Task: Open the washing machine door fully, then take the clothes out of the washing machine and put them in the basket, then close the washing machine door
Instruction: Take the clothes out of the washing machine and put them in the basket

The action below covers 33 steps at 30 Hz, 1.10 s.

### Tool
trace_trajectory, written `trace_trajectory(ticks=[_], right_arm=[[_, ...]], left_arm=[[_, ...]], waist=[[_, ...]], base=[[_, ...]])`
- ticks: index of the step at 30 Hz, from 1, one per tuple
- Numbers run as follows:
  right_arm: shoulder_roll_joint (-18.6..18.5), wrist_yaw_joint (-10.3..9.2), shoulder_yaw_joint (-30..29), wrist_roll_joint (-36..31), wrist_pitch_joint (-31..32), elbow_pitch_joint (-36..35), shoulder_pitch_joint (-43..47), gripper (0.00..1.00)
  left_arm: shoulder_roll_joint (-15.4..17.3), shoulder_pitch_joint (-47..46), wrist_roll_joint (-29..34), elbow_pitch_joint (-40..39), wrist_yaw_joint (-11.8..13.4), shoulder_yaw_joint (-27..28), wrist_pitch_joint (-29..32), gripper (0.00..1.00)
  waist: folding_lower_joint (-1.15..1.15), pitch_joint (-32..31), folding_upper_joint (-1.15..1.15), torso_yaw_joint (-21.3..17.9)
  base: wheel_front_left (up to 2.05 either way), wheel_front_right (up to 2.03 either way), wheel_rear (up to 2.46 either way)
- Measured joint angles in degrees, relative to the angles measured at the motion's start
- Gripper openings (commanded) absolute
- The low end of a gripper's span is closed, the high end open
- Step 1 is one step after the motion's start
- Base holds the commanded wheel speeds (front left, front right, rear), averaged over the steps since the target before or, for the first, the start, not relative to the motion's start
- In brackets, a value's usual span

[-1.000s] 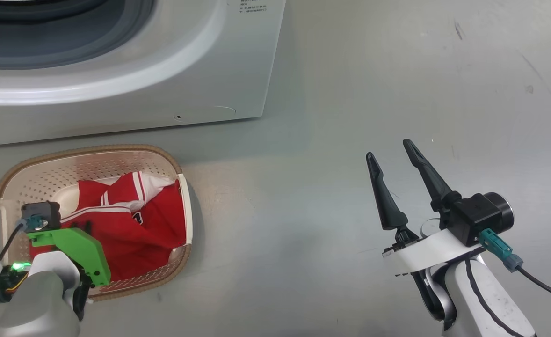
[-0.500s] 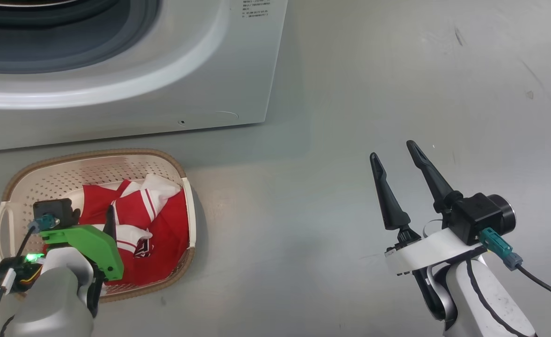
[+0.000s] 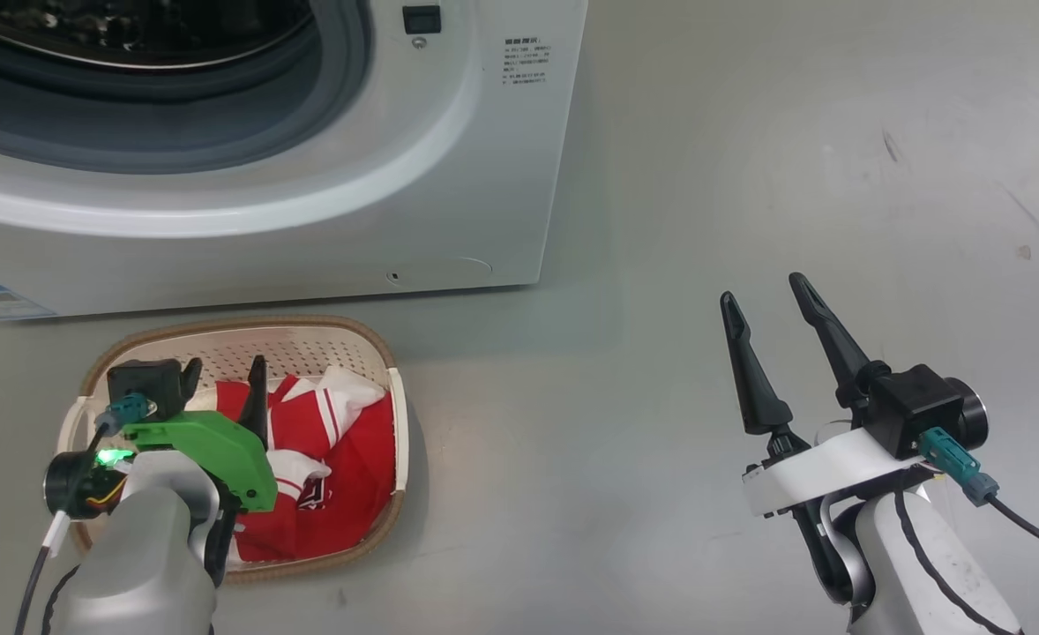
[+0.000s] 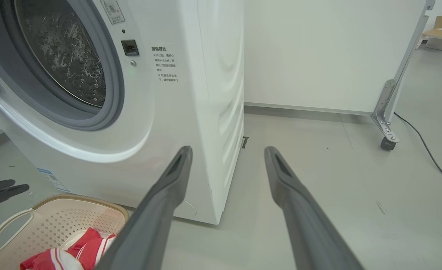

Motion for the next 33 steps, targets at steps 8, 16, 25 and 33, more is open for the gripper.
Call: trace_trajectory(ticks=[8, 16, 25, 33], right_arm=[[-0.5, -0.02, -1.7, 1.0, 0.0, 0.8, 1.4, 1.0], [-0.7, -0.38, -2.8, 1.8, 0.0, 1.2, 3.8, 1.0], [-0.9, -0.4, -3.6, 2.2, 0.0, 1.2, 6.4, 1.0], [-1.1, -0.54, -4.6, 2.5, 0.0, 0.1, 8.6, 1.0]], left_arm=[[-1.1, 3.0, 0.2, -6.0, -0.5, -2.1, -0.2, 1.0], [-1.5, 6.1, -0.8, -18.3, -0.5, 0.3, -0.2, 1.0], [-1.6, 12.8, -1.6, -25.6, -0.7, 0.6, -0.2, 1.0], [-1.7, 19.4, -1.7, -31.4, -0.7, 0.0, -0.2, 1.0]], waist=[[0.0, -4.6, 0.0, 2.6], [0.0, -9.3, 0.0, 5.3], [0.0, -13.8, 0.0, 7.9], [0.0, -17.6, 0.0, 10.2]], base=[[0.0, 0.0, 0.0], [0.0, 0.0, 0.0], [0.0, 0.0, 0.0], [0.0, 0.0, 0.0]])
